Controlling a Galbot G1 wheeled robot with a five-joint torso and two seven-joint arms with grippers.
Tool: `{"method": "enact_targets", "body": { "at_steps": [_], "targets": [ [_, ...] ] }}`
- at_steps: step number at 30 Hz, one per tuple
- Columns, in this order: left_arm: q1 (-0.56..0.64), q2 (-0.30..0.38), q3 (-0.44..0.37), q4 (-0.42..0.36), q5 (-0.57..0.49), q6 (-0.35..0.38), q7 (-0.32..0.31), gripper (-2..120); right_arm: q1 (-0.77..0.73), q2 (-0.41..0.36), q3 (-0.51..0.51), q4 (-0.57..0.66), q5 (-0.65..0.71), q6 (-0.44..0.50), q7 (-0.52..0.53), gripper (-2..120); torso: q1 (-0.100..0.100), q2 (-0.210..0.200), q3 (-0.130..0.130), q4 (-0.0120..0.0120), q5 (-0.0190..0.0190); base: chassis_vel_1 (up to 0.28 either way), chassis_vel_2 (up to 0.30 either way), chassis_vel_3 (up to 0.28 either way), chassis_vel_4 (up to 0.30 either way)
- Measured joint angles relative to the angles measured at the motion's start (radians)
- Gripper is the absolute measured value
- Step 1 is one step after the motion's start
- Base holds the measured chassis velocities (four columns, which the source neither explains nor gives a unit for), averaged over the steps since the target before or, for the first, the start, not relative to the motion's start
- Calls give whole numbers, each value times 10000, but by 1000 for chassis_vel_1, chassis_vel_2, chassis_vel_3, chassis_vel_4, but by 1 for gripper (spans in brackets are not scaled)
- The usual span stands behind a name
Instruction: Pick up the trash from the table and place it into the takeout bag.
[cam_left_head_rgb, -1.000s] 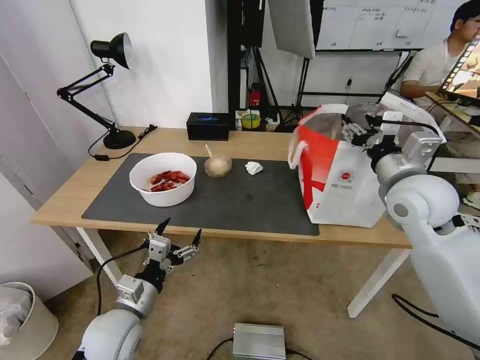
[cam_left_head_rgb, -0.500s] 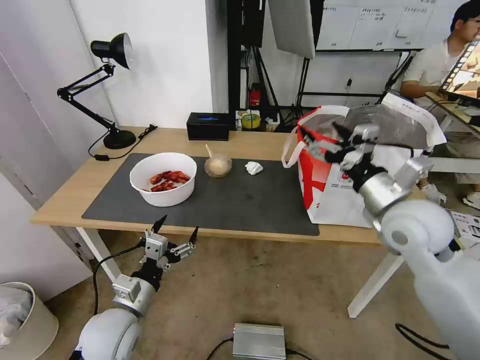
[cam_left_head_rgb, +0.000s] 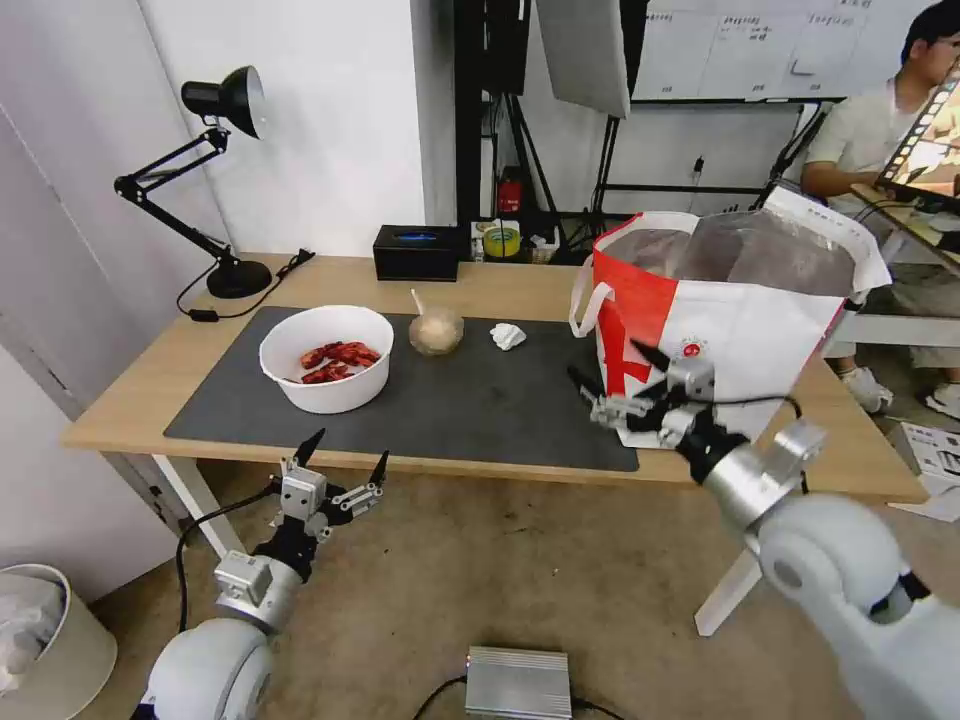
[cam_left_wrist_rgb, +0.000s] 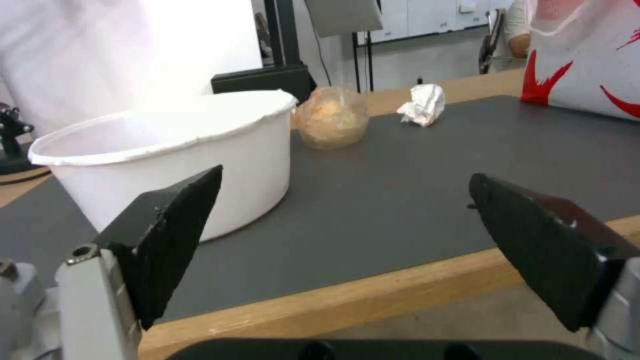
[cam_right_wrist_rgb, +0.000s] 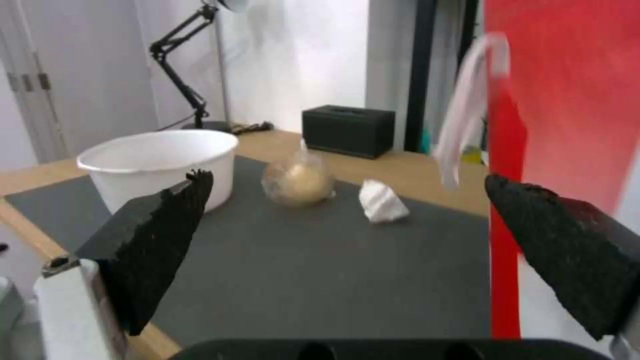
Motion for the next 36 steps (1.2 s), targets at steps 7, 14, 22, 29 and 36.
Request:
{"method": "enact_targets", "body": {
  "at_steps": [7,14,22,29,36],
  "targets": [
    [233,-55,-125,63,71,44,48,100,-1463,994,-290,-271,-1144,1717,647,100,0,1,0,0,-1,0,0,0,0],
    [377,-157,-123,239,309,306,44,100,-2129,1459,-411,-633,-1851,2497,976,100,0,1,0,0,-1,0,0,0,0],
    [328,-219,-93,396,357,350,7,100,-2313,1718,-515,-961,-2088,2902,1120,100,0,1,0,1,-1,0,0,0,0],
    [311,-218,-103,444,357,355,-7,100,-2244,1735,-561,-1073,-2093,2902,1178,100,0,1,0,1,0,0,0,0,0],
    [284,-252,-78,456,351,350,-15,100,-2229,1840,-624,-1192,-2089,2875,1194,100,0,1,0,1,-1,0,0,0,0]
  ]
}}
